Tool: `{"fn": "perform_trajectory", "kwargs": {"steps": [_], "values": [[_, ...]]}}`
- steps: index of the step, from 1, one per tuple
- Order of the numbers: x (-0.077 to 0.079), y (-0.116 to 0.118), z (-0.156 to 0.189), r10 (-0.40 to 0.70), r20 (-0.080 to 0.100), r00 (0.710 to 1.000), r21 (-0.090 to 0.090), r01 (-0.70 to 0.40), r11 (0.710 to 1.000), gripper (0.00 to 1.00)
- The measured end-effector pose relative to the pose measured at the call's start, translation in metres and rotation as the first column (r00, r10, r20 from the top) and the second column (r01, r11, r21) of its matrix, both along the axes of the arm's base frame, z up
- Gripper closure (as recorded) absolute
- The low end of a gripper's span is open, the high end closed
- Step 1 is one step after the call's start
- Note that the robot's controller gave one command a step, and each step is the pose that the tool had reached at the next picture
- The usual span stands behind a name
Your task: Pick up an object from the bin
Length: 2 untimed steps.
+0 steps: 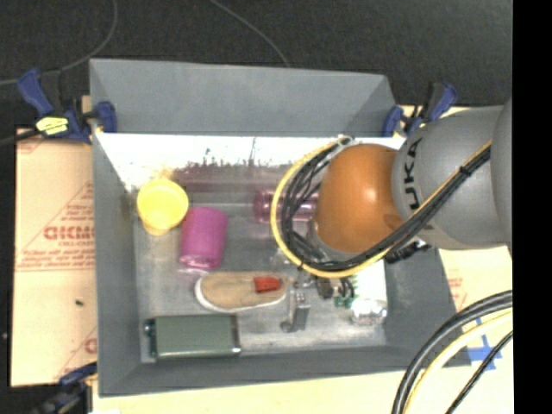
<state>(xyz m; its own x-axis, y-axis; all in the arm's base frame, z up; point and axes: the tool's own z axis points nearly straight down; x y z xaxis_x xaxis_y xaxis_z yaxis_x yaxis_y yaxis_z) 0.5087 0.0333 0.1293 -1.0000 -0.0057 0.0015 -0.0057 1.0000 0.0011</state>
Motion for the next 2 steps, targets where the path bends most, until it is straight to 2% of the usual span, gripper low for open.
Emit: {"fn": "perform_trajectory", "kwargs": {"steps": [1, 2], "values": [[-0.0176, -0.0235, -0.0568, 0.08, 0.003, 0.997, 0.001, -0.08, 0.997, 1.0], [-0.0179, -0.0235, -0.0569, 0.079, 0.002, 0.997, 0.001, -0.079, 0.997, 1.0]]}}
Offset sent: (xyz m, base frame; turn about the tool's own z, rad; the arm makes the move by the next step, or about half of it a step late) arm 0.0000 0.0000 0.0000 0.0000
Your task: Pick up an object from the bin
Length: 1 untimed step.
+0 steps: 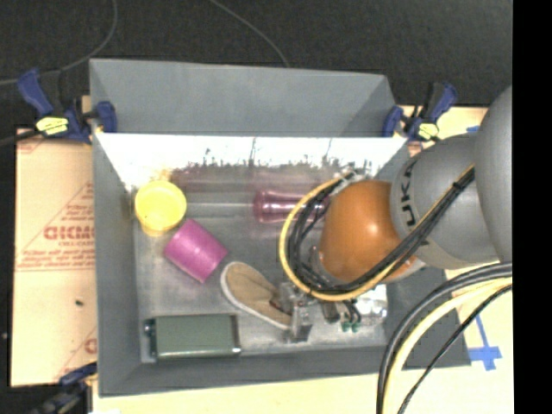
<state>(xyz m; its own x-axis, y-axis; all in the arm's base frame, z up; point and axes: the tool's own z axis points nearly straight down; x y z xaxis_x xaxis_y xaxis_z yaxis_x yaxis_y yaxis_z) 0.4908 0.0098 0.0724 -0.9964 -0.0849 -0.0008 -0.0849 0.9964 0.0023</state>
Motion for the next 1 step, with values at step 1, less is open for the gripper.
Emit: {"fn": "perform_trajectory", "kwargs": {"steps": [1], "values": [[-0.0041, -0.0029, 0.0246, 0.046, 0.002, 0.999, -0.001, -0.046, 0.999, 1.0]]}}
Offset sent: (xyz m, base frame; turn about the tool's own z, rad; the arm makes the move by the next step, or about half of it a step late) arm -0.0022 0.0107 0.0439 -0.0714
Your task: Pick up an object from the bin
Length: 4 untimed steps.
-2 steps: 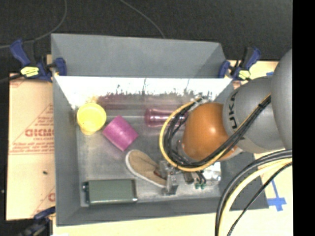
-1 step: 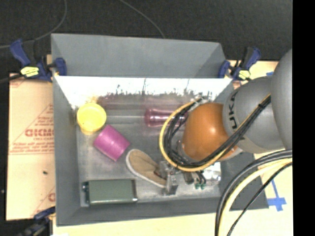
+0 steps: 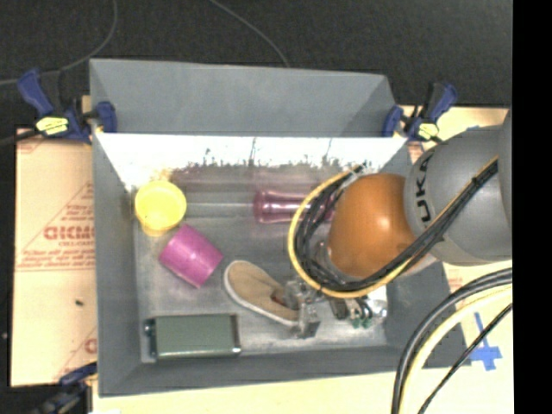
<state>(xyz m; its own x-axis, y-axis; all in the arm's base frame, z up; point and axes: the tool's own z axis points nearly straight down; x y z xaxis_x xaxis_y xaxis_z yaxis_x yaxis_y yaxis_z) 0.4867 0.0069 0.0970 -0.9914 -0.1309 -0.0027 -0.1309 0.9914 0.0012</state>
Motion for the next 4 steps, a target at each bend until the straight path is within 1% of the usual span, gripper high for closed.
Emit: {"fn": "perform_trajectory", "kwargs": {"steps": [1, 2, 3, 4], "values": [[0.003, 0.013, 0.02, 0.026, 0.004, 1.0, 0.001, -0.026, 1.0, 1.0], [0.007, 0.001, 0.019, 0.066, 0.006, 0.998, 0.0, -0.066, 0.998, 1.0], [0.009, 0.02, -0.027, 0.084, 0.008, 0.996, 0.0, -0.084, 0.997, 1.0], [0.013, 0.028, 0.02, 0.115, 0.005, 0.993, -0.001, -0.115, 0.993, 1.0]]}}
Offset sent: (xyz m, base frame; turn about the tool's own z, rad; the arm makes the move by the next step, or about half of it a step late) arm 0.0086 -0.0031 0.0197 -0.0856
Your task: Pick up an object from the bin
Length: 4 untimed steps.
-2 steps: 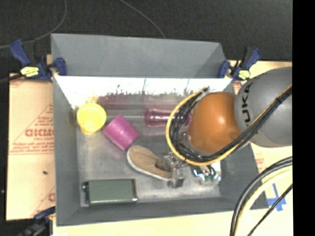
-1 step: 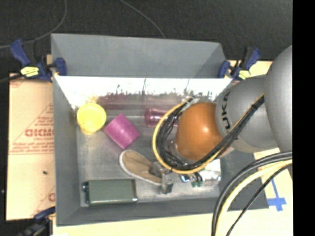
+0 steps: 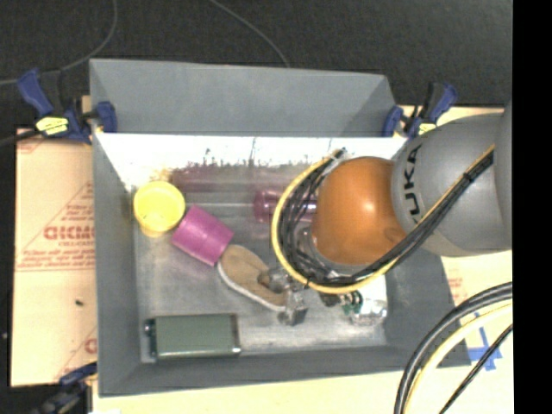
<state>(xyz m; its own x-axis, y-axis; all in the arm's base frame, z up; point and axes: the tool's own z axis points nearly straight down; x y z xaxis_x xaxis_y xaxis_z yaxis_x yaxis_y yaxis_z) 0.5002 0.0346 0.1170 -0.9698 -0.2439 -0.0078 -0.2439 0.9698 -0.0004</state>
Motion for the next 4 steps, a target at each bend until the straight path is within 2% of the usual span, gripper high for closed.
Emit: {"fn": "perform_trajectory", "kwargs": {"steps": [1, 2, 3, 4], "values": [[0.0, 0.0, 0.0, -0.001, 0.0, 1.0, 0.0, 0.001, 1.0, 1.0], [0.005, -0.002, -0.046, 0.037, 0.005, 0.999, 0.001, -0.037, 0.999, 1.0], [0.005, -0.017, -0.016, 0.039, 0.002, 0.999, -0.001, -0.039, 0.999, 1.0], [0.012, -0.003, 0.037, 0.026, 0.0, 1.0, 0.0, -0.026, 1.0, 1.0]]}}
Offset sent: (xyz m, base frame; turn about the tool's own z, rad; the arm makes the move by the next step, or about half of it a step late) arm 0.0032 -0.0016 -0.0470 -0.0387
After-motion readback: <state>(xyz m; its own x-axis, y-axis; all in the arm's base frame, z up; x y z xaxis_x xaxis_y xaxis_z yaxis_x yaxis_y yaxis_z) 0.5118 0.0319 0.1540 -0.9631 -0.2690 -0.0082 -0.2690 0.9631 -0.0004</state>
